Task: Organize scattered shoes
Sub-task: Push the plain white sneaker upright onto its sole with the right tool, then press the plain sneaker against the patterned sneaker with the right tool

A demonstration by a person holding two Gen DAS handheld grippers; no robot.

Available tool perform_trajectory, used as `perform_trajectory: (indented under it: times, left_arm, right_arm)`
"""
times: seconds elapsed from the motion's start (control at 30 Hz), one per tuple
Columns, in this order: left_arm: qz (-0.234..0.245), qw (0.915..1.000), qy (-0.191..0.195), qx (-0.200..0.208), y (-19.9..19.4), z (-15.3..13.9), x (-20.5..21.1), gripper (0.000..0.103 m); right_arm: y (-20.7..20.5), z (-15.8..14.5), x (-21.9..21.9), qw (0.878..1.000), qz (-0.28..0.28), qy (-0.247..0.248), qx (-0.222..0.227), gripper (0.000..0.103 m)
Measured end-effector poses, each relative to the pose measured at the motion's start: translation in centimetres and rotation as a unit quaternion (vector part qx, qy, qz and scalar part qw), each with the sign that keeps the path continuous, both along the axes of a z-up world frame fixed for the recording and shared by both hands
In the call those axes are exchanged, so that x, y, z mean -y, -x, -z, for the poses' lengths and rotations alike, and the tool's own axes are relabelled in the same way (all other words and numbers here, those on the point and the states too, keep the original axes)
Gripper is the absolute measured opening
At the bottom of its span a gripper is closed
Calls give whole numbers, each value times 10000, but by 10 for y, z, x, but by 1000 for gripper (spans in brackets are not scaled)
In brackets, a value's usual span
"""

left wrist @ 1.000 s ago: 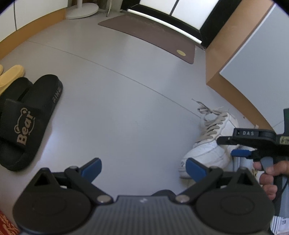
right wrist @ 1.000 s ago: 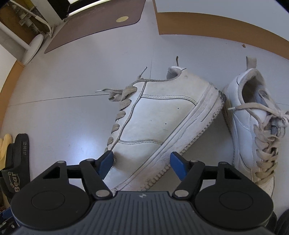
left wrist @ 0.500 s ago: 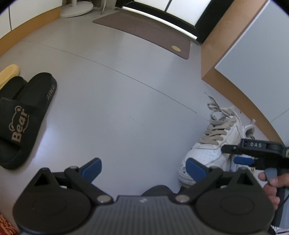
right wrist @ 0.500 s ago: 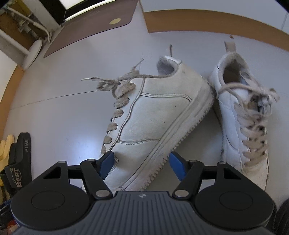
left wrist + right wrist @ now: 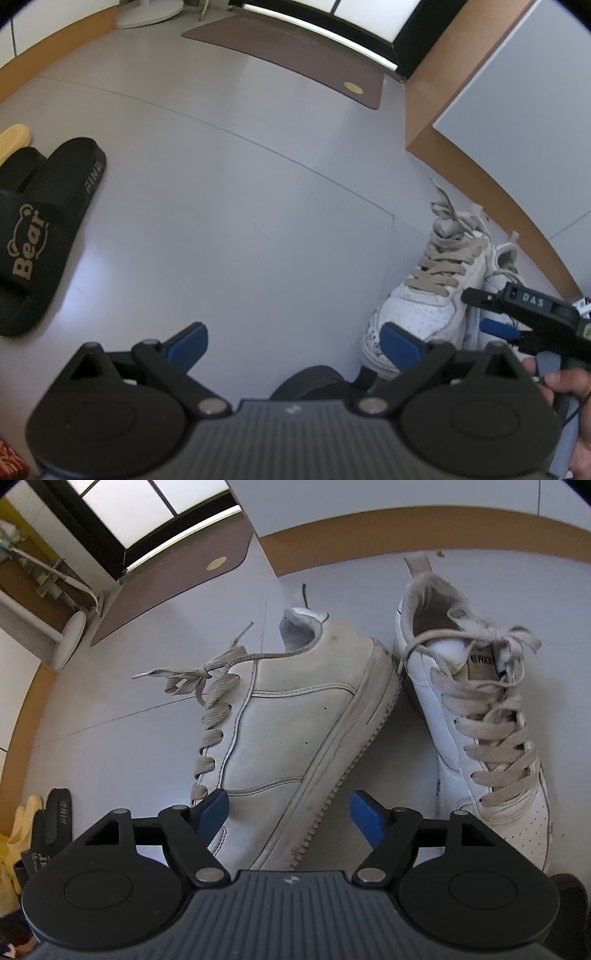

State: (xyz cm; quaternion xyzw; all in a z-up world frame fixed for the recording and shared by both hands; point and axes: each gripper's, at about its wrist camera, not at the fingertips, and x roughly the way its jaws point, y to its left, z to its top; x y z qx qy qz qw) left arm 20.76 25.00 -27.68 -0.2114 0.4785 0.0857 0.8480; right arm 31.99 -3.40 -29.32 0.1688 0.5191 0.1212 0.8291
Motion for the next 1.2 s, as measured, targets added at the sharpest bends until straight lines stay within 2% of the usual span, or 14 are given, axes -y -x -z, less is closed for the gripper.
perform_trajectory:
  times: [0.17,0.23,0.3,0.33,0.43,0.7,0.73,0.77,0.87,1.2]
  left_arm:
    - [-2,10000,-13,-34,1,1,2,101]
    - [6,10000,7,-38,1,2,2,101]
    - [33,10000,8,-43,0,2,4,101]
    - [43,10000,5,-46,-1,2,5,101]
    - [117,9999,18,-26,-1,0,8,101]
    - [143,9999,44,-58,1,1,8,101]
    - [141,9999,46,-62,1,1,9,101]
    - [136,9999,56,-67,1,2,8,101]
    - [143,9999,61,-63,1,1,8,101]
    - [187,9997,88,-91,3,5,12,101]
  right_arm:
    - [4,-1,0,9998,110,139,-3,78]
    - [8,-6,-1,9997,136,224,-14,71]
    - [11,-11,-3,9995,107,296,70,69]
    - [11,-13,-4,9995,97,287,105,70]
    - [8,-16,-6,9999,99,50,79,84]
    - [2,-2,-16,9997,208,56,-116,88]
    - [2,0,-18,9997,201,95,-123,87]
    - [1,3,-20,9996,194,134,-130,80]
    - [0,4,-23,9998,118,146,-57,70]
    - [-7,9,-26,9996,-98,134,241,68]
